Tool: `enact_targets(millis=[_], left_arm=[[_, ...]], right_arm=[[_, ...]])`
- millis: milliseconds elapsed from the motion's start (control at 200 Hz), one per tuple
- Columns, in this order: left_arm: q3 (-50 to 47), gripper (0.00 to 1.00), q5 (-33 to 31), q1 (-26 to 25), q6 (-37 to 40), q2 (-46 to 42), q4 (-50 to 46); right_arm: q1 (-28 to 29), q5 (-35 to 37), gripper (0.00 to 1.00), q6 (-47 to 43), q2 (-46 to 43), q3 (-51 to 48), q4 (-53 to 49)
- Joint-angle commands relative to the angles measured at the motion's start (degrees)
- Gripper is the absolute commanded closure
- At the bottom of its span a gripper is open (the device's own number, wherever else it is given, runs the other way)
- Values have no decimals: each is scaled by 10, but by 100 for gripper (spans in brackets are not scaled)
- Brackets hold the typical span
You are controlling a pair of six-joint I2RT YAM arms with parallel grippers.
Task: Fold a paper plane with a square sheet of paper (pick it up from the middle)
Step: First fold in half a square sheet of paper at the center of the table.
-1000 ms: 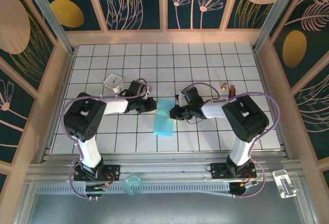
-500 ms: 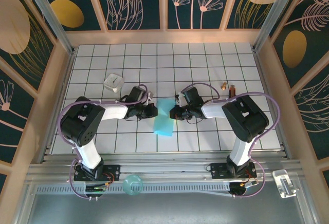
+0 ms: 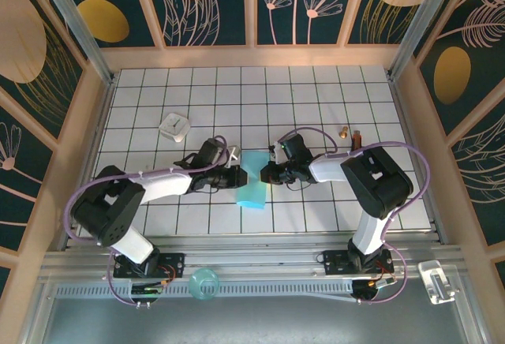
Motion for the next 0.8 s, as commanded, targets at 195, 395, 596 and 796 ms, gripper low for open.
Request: enact_targets(millis=[195,395,596,796], left_arm=[[-11,89,-80,24,56,22,-115],[-18,88,-35,7,45,-51,-95],[-39,87,33,-15,-3,-27,-39],[-52,88,-5,-13,36,-3,-107]], right_arm=[[-17,130,100,-18,53,-42,-118],[-18,133,100,-19,45,-46,-120],[-17,133,100,-18,48,-45,-118],[-19,134,100,-21,48,-45,-121]])
